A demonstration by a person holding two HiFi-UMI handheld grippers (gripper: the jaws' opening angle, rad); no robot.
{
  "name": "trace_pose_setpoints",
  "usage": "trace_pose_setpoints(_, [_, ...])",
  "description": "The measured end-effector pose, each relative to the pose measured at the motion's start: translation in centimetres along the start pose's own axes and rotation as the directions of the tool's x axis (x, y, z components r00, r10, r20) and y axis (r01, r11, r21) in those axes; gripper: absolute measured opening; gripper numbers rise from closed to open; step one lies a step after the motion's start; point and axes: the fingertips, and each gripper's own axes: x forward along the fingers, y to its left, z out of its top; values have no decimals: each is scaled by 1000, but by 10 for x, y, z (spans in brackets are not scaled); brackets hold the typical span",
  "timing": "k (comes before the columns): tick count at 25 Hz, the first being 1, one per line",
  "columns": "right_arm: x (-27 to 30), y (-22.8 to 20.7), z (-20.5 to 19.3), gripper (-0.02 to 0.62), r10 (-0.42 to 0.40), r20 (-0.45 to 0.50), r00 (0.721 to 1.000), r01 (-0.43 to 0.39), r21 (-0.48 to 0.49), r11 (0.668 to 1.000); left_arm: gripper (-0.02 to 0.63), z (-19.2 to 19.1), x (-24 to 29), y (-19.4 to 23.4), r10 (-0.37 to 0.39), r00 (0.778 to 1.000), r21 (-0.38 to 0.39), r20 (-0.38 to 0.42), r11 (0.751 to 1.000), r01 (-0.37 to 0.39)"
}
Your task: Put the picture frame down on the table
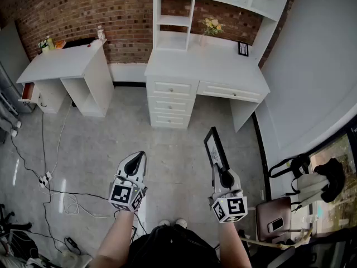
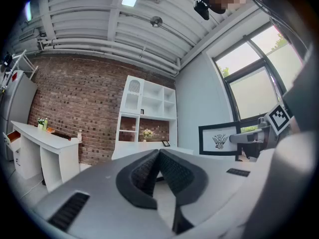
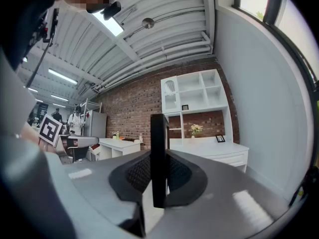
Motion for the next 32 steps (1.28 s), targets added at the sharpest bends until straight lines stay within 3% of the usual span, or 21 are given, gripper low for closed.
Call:
trace_pose_setpoints(17, [17,-15,-10,41,-16,24,1000,15,28,1000,-7,-8,24,11,-16,1000,4,8,1000,16])
trace_pose_setpoints(32, [139,-86,-12,41,23,10,1000,-23,30,999,-6,-5,154,45,12,1000,7,14,1000,-12])
